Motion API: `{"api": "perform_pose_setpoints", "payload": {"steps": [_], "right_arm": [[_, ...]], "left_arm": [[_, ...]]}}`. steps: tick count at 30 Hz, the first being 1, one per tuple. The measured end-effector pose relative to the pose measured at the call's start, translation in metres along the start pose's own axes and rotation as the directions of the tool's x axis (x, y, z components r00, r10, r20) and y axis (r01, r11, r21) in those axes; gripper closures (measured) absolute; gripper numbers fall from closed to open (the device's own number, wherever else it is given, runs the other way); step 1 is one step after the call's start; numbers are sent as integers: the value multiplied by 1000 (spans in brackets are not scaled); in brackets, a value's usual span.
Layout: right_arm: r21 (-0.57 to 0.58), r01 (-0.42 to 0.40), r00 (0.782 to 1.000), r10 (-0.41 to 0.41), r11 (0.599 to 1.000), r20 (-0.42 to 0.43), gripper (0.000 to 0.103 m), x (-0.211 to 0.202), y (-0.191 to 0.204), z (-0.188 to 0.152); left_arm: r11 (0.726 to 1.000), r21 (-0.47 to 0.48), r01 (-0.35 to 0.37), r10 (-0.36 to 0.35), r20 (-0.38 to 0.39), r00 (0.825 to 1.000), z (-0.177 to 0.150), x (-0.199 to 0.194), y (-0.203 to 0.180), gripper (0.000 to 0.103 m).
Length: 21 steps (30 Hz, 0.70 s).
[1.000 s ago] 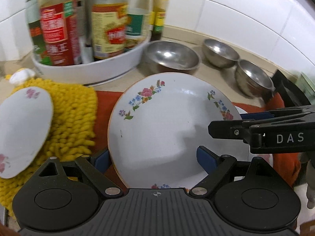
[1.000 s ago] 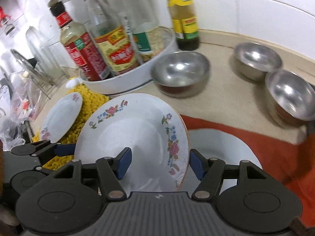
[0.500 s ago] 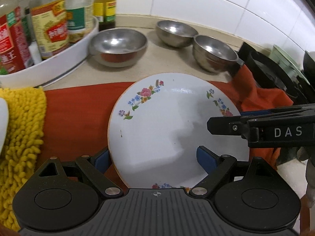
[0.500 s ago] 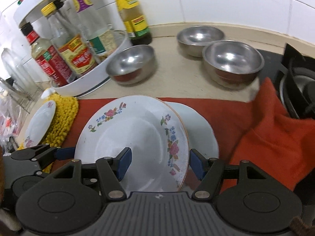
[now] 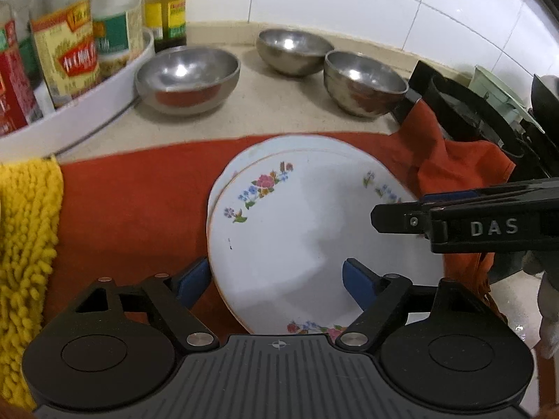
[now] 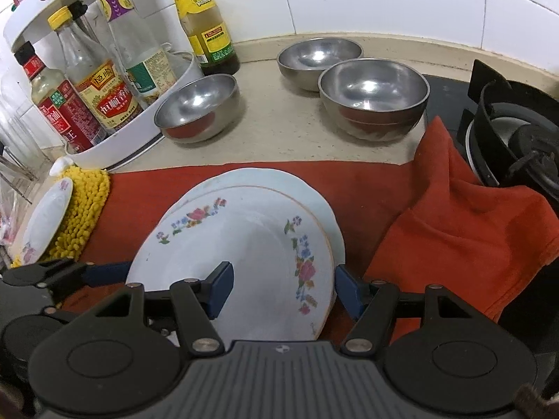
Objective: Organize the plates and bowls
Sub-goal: 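Lower the floral-rim plate onto the pink-flower plate with both grippers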
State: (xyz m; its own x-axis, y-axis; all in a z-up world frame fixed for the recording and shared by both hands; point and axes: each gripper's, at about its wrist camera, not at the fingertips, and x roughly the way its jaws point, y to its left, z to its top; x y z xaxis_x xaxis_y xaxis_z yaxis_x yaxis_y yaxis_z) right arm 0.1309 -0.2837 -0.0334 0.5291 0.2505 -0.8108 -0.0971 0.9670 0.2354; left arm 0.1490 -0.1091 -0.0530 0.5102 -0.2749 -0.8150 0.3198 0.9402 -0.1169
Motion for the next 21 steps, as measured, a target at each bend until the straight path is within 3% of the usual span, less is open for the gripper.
{"api": "perform_pose_setpoints", "payload": {"steps": [4, 10, 15, 18, 21], "right_arm": [[-31, 1, 999, 0, 1000, 42, 42, -5, 1, 2], [-49, 75, 996, -73, 996, 44, 42, 0, -6, 1], [-23, 42, 999, -42, 999, 1, 40, 9, -11, -3], [-7, -30, 999, 30, 1000, -12, 35, 10, -8, -2], [-19, -22, 1000, 22, 1000, -10, 34, 11, -4, -3]], "left_arm": [[1000, 8, -14, 14, 6, 1000, 1, 0, -2, 15], [999, 3, -35, 35, -14, 999, -1, 5, 0, 15], [1000, 0, -26, 26, -8, 1000, -2, 8, -2, 11], [1000, 15, -20, 20, -10, 1000, -1, 11, -8, 7], [1000, 17, -22, 22, -13, 1000, 0, 13, -10, 5]]}}
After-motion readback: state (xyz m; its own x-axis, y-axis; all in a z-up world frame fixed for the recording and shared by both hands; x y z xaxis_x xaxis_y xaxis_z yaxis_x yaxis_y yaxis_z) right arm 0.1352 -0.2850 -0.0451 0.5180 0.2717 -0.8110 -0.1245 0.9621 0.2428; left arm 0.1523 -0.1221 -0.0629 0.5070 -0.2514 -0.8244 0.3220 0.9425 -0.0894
